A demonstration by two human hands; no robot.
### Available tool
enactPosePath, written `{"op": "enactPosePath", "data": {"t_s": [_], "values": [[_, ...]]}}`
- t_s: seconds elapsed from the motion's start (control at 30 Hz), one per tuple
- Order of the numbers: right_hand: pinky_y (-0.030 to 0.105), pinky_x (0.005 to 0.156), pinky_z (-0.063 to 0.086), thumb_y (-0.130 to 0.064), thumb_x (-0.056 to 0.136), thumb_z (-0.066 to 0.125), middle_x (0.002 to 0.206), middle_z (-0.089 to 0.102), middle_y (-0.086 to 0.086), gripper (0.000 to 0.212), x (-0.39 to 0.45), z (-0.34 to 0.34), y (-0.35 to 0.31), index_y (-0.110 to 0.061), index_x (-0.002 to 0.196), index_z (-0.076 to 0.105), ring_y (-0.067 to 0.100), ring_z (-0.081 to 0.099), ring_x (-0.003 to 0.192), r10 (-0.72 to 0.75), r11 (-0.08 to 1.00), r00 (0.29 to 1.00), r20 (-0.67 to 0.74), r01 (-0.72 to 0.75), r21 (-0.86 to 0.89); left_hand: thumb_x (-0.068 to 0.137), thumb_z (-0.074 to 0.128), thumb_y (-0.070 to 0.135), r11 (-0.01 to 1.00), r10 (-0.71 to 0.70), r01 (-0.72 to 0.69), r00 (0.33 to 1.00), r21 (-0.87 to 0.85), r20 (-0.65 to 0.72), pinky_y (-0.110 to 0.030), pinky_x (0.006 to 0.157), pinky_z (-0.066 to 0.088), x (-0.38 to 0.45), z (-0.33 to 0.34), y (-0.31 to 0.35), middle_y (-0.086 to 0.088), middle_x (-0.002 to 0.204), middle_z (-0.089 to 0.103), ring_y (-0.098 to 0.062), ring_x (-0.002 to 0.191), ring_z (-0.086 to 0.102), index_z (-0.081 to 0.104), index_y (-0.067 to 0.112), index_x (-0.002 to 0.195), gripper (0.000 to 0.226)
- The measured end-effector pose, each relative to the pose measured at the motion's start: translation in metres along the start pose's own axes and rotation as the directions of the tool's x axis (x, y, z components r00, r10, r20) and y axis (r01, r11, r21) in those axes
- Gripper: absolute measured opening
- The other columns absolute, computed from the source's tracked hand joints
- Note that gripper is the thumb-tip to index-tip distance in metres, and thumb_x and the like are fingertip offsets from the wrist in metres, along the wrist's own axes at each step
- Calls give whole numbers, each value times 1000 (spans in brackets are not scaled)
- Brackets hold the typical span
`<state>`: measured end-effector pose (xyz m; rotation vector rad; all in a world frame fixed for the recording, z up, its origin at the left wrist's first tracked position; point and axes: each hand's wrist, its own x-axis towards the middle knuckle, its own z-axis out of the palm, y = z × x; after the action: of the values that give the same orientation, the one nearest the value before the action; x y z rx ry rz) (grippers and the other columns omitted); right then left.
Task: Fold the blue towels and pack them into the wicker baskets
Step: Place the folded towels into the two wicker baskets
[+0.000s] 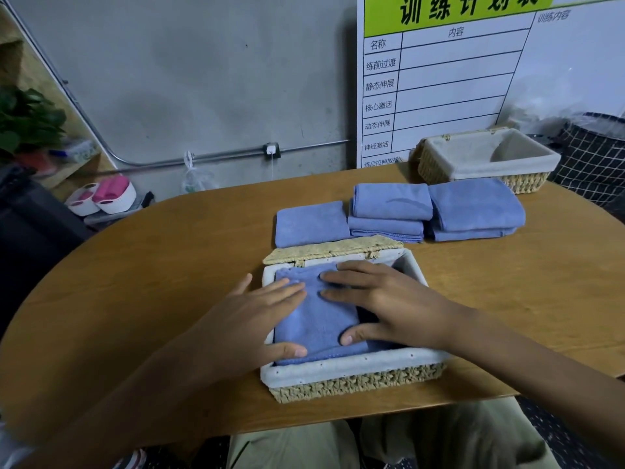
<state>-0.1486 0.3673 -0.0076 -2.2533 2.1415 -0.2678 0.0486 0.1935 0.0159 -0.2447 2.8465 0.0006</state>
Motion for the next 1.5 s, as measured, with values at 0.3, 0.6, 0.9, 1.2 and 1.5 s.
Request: {"op": "enactPosePath", "data": {"t_s": [0.3,0.6,0.9,1.2,1.5], "values": [[20,120,5,-67,87,55,165,10,-16,88,2,-6,4,-29,159,21,4,6,151,63,979,983,171,-94,179,75,47,86,997,74,-73,991,15,-110,-24,106,12,9,-16,-10,19,162,24,1,145,21,32,32,155,97],[19,117,12,-70,84,55,165,13,-15,91,2,-5,7,-26,158,25,3,12,150,60,984,983,174,-87,153,81,52,80,993,-15,15,1000,-115,4,-31,120,2,11,-5,-13,23,165,5,2,150,6,10,37,160,99],[26,119,19,-69,82,62,164,16,-18,92,4,-11,5,-29,157,26,2,16,149,73,978,979,191,-108,178,76,67,73,997,-6,4,1000,-75,-30,-31,117,11,15,-19,-9,16,165,18,-5,150,18,25,30,158,101],[22,108,37,-60,80,71,149,49,-14,76,14,-34,12,-27,145,51,1,45,133,4,956,995,95,-32,293,77,82,49,945,32,-53,997,-321,-70,-27,105,45,27,-44,-28,14,132,62,1,119,57,68,24,128,58],[9,78,42,-27,87,77,116,71,6,37,130,-52,114,-7,117,72,20,66,100,264,924,961,-78,-229,306,88,77,28,915,-132,19,959,-404,-252,-32,93,52,149,-59,-121,2,110,72,-16,103,66,77,20,108,22]]}}
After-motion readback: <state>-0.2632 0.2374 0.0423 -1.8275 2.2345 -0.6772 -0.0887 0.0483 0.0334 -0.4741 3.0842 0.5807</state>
